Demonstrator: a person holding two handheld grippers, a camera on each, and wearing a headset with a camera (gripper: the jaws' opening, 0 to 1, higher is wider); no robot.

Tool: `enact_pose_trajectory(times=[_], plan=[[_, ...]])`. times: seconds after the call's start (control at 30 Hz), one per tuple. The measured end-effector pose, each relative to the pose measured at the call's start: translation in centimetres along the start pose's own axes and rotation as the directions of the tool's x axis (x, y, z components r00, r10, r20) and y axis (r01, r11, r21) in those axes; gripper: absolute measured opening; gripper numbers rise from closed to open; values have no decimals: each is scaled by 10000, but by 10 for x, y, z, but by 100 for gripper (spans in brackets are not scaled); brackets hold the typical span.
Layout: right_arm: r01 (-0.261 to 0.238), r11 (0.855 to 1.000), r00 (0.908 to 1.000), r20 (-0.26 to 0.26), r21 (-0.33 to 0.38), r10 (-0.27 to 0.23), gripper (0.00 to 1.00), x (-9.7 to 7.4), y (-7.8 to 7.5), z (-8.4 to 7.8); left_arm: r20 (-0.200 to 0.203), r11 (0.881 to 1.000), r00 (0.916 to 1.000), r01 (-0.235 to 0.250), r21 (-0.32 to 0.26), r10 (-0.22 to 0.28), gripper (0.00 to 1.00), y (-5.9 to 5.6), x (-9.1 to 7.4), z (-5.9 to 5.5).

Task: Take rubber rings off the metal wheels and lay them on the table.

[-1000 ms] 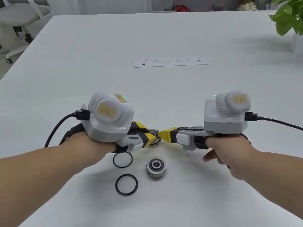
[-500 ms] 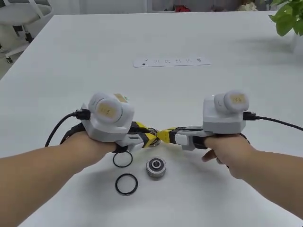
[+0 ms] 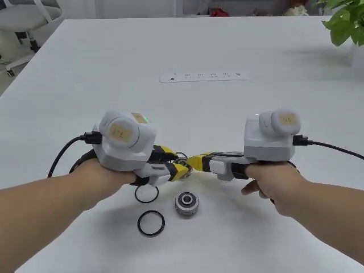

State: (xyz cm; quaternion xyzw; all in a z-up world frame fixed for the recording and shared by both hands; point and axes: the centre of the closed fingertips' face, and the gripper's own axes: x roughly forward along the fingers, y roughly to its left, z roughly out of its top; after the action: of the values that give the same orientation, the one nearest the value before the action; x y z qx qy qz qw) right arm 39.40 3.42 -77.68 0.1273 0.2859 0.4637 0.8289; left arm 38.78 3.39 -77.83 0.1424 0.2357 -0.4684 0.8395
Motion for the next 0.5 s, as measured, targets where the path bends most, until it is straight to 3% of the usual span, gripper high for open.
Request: enact_pose_trajectory(times=[0.17,0.5], plan=[[-70,10000,9998,164,66,69,0,-3,5,7,387,9999,9992,120,-72,-117,29,-2,-11,11],[-283,9996,9989,366,70,280,0,-6,10,18,847,9998,9962,196,-39,-192,37,-3,-31,20]])
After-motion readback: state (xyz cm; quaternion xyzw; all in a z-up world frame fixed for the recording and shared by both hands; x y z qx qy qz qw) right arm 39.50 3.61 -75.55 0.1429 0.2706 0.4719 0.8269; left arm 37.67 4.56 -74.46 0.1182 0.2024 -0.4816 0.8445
